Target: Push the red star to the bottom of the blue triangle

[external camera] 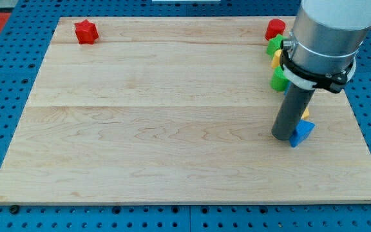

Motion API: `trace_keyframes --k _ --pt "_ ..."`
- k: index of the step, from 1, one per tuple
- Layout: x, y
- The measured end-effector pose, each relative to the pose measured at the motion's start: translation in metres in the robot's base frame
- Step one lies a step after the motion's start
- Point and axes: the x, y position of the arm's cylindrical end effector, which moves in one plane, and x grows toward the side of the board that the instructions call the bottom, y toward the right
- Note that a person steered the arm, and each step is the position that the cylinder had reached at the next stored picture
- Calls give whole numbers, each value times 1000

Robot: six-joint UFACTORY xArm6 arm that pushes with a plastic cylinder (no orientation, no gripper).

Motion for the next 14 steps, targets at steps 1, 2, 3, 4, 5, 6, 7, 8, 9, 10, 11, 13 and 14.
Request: trace_keyframes --k 1,2,3,4,5,6,7,8,9,10,11,13,14 --pt "1 -14" --pt "-1 -57" --pt "-60 -86" --pt "-160 -97" --pt "-240 -177" --pt "-277 -301" --pt "-313 -339" --pt "-307 -429" --pt "-275 -384" --pt "-281 -302" --pt "-248 -259" --pt "-290 -438" --pt "-238 -459"
